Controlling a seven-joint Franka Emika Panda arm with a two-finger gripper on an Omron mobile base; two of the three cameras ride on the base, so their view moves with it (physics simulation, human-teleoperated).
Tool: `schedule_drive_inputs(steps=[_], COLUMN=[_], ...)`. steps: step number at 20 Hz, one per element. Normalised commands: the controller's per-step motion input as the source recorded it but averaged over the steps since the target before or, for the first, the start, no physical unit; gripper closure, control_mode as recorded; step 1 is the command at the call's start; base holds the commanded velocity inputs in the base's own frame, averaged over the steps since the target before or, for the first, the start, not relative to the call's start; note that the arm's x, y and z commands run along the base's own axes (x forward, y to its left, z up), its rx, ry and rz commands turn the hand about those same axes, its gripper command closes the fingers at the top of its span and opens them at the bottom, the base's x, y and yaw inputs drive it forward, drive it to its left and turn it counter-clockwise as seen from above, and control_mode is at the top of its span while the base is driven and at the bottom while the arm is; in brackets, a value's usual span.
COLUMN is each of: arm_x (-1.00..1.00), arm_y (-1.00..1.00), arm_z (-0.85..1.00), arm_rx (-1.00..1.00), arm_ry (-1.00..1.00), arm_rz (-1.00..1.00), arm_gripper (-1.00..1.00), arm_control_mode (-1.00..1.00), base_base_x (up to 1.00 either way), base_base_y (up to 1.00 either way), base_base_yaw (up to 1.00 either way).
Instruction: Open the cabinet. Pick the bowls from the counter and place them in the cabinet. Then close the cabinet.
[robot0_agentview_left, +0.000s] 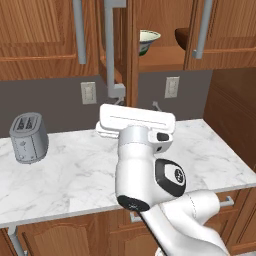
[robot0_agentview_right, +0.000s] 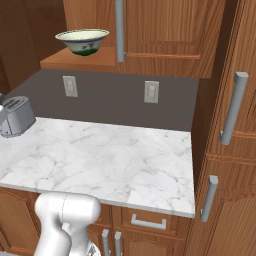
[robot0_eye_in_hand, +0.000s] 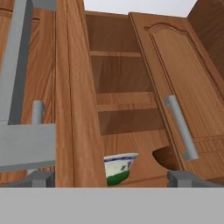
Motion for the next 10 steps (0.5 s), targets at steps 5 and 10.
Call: schedule_drive_inputs(steps=[5,10], arm_x=[0.56,0.66], arm_y=[-0.16,-0.28], arm_z=[-0.04,-0.19], arm_rx=[0.0,0.0], arm_ry=[-0.01,0.0], arm_rz=[0.0,0.0], arm_gripper=[-1.0,-1.0], arm_control_mode=[-1.0,-1.0], base_base_x=[0.0,0.0], base_base_y=[0.0,0.0], base_base_yaw=[0.0,0.0])
